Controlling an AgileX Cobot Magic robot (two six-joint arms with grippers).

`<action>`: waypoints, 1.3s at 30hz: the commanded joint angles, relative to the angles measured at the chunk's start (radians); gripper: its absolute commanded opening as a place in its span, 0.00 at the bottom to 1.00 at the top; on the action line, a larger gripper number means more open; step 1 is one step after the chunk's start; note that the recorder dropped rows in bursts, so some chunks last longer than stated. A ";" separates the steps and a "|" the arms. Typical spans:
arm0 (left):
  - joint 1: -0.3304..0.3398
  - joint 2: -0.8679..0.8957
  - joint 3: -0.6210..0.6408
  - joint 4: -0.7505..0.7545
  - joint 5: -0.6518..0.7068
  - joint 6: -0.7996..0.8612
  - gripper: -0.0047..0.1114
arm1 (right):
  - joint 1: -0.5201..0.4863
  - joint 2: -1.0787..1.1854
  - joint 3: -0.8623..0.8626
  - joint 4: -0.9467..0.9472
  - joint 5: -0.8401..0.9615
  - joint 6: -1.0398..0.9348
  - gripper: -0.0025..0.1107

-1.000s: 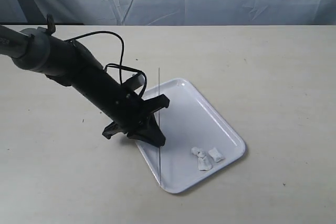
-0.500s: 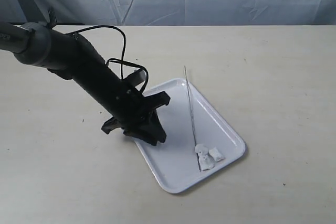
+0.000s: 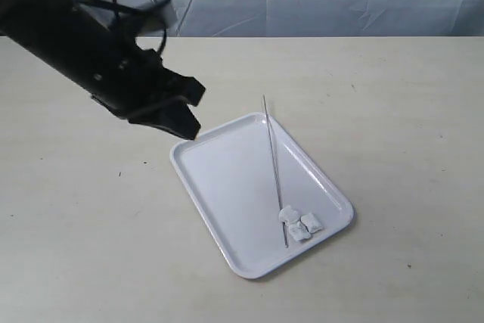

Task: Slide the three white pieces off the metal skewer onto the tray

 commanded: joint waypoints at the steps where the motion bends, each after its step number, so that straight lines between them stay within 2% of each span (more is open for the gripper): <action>1: 0.000 -0.220 0.007 0.140 0.077 -0.020 0.04 | -0.006 -0.003 0.002 -0.201 -0.010 0.053 0.36; 7: -0.002 -0.546 0.007 0.346 0.084 -0.135 0.04 | -0.006 -0.003 0.002 -0.388 -0.020 0.099 0.17; 12: -0.002 -0.833 0.007 0.719 0.139 -0.370 0.04 | -0.006 -0.003 0.002 -0.514 -0.024 0.212 0.11; 15: -0.002 -0.975 0.008 0.879 0.186 -0.441 0.04 | -0.006 -0.003 0.026 -0.648 -0.070 0.313 0.09; 19: -0.002 -1.083 0.048 0.934 0.153 -0.472 0.04 | -0.006 -0.003 0.165 -0.759 -0.232 0.393 0.05; 24: -0.002 -1.138 0.206 1.035 0.086 -0.559 0.04 | -0.006 -0.002 0.459 -0.795 -0.459 0.465 0.03; 27: -0.002 -1.169 0.305 1.126 0.088 -0.635 0.04 | -0.006 -0.003 0.573 -0.984 -0.488 0.614 0.02; 30: -0.002 -1.182 0.344 1.124 0.130 -0.646 0.04 | -0.006 -0.003 0.612 -1.062 -0.444 0.723 0.02; 35: -0.002 -1.182 0.345 1.093 0.178 -0.646 0.04 | -0.006 -0.003 0.612 -0.958 -0.421 0.722 0.02; 39: -0.002 -1.182 0.345 1.093 0.174 -0.646 0.04 | -0.006 -0.003 0.612 -0.950 -0.421 0.722 0.02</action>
